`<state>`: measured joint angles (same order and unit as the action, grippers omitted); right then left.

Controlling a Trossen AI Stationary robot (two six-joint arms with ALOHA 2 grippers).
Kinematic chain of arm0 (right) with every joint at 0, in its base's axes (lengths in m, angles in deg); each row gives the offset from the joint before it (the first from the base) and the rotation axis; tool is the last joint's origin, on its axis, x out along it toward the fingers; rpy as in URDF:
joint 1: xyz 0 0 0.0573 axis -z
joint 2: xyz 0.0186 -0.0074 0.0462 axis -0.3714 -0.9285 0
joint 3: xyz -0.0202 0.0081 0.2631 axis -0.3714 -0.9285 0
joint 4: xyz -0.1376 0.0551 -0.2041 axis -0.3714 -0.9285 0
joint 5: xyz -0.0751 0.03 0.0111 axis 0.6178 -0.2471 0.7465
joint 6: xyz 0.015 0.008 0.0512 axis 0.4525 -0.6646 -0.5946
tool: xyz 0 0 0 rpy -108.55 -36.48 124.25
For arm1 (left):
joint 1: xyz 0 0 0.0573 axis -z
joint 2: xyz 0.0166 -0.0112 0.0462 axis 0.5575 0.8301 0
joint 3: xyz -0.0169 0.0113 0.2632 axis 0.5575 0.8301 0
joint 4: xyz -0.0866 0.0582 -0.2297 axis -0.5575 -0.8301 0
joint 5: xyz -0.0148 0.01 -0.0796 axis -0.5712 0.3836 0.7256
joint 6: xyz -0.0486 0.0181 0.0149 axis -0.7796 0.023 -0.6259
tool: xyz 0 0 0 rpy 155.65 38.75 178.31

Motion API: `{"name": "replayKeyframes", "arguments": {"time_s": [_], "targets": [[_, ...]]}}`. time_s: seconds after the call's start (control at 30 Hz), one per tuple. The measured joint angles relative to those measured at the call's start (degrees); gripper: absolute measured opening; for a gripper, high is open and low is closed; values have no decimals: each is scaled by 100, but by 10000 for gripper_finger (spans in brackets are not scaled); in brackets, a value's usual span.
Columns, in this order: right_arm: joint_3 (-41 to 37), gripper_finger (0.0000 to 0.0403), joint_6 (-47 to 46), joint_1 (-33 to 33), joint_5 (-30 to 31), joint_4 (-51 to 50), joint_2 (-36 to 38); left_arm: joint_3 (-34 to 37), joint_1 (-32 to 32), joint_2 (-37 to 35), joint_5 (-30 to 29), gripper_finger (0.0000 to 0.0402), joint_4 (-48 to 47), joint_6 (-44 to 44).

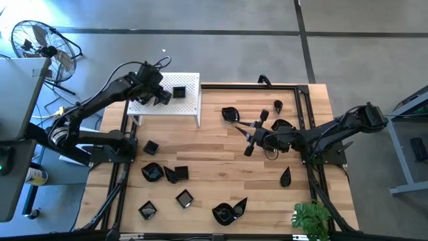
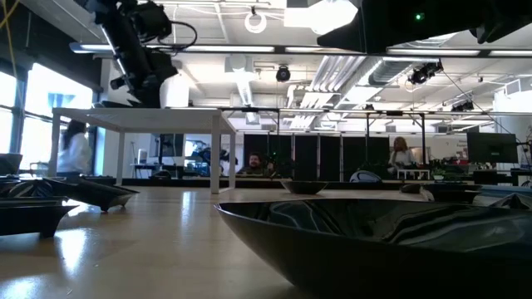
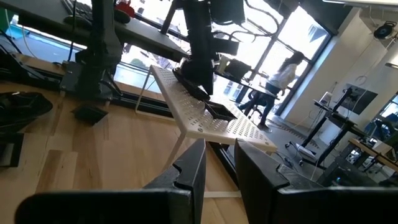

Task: Pick & Place Mini shaped plates
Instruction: Stack the black drop shaped plate on top of the black drop shaped plate on the shelf, then stack the black square plate on the top of the black square plate on the shelf

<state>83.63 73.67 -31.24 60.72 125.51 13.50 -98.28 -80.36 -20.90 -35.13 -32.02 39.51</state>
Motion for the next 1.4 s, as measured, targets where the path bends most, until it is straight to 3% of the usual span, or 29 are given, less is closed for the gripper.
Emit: {"name": "replayKeyframes", "arguments": {"time_s": [0.33,0.6,0.77,0.9,1.03,1.17,1.4], "targets": [[0,74,-61,0,0,6,0,313,3,-380,139,0,590,100],[0,74,-207,0,244,19,0,317,24,-1377,430,0,779,201],[2,63,-374,2,1079,-473,207,926,546,-2182,1043,0,1919,438],[2,21,-1218,30,1103,-1527,799,1776,1150,-2679,1343,0,3195,598],[4,9,-2647,287,439,-2950,1534,2505,1733,-2943,1375,0,4037,1057],[4,15,-4082,752,-540,-4486,2062,2841,2153,-2935,1261,0,4176,1239],[173,33,-5641,1777,-2524,-6912,2035,2932,2513,-2873,1153,0,4178,1210]]}}
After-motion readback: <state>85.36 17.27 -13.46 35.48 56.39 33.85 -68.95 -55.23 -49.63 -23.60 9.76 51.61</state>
